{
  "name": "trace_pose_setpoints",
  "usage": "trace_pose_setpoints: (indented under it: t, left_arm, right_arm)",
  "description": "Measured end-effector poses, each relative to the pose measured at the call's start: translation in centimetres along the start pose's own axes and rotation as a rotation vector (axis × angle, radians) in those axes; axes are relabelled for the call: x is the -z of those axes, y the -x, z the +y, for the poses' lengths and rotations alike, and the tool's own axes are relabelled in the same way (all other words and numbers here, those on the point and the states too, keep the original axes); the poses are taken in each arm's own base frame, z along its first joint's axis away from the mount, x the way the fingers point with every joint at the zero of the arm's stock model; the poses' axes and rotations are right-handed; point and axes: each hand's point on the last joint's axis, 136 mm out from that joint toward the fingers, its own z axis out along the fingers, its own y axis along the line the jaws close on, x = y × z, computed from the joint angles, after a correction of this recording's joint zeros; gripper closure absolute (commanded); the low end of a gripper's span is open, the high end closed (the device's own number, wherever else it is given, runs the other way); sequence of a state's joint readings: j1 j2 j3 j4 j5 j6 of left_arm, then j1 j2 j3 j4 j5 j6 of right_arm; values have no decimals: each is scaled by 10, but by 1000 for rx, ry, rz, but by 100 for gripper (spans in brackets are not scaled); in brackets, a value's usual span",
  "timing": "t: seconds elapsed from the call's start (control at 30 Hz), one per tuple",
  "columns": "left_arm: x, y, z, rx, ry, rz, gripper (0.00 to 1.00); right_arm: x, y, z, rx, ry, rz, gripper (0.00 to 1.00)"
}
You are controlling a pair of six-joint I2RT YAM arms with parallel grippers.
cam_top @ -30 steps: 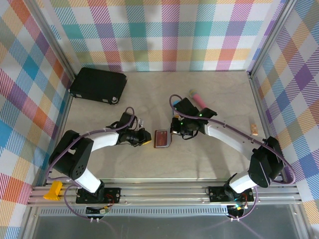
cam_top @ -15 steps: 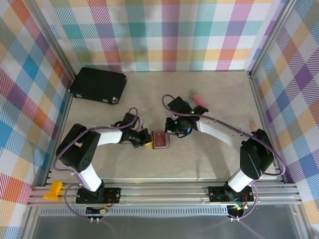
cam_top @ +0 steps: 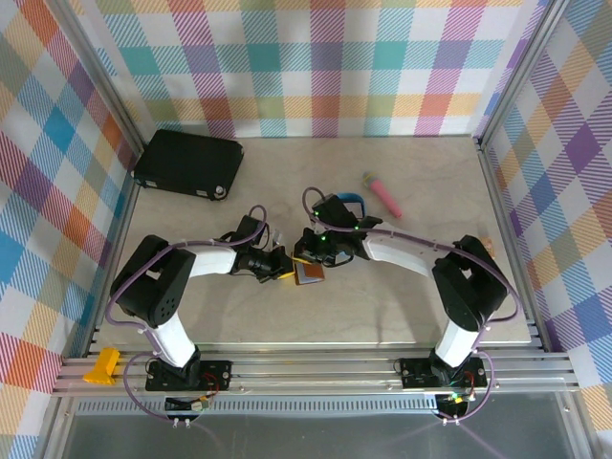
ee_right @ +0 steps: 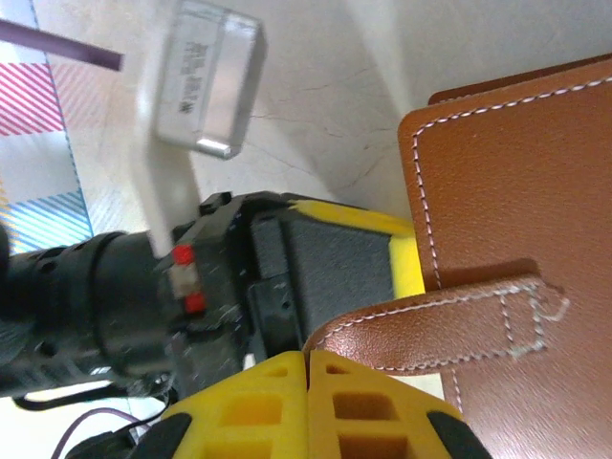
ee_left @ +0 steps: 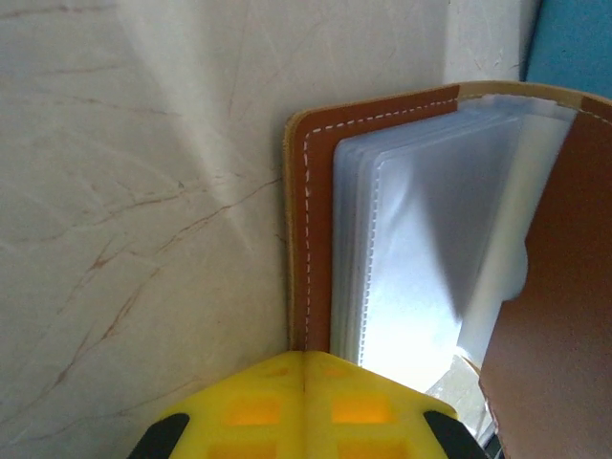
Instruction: Put the credit cards into the card holder
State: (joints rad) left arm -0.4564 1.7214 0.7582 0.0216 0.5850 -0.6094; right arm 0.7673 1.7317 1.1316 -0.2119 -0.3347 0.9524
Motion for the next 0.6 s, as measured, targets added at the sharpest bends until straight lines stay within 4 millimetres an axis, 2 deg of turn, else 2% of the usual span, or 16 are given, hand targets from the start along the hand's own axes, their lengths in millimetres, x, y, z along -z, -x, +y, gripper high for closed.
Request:
trace_pose_setpoints:
  t: [0.27, 0.53, 0.6]
  left_arm:
    - [9, 0, 4, 12, 34, -15, 100]
    - [27, 5, 2, 2, 51, -53, 100]
    - [30, 6, 2, 3, 55, -61, 99]
  right_arm:
    - [-22, 4, -15, -38, -21, 3, 100]
    - [-46, 4, -43, -66, -91, 16, 100]
    - [-48, 3, -46, -61, -105, 21, 90]
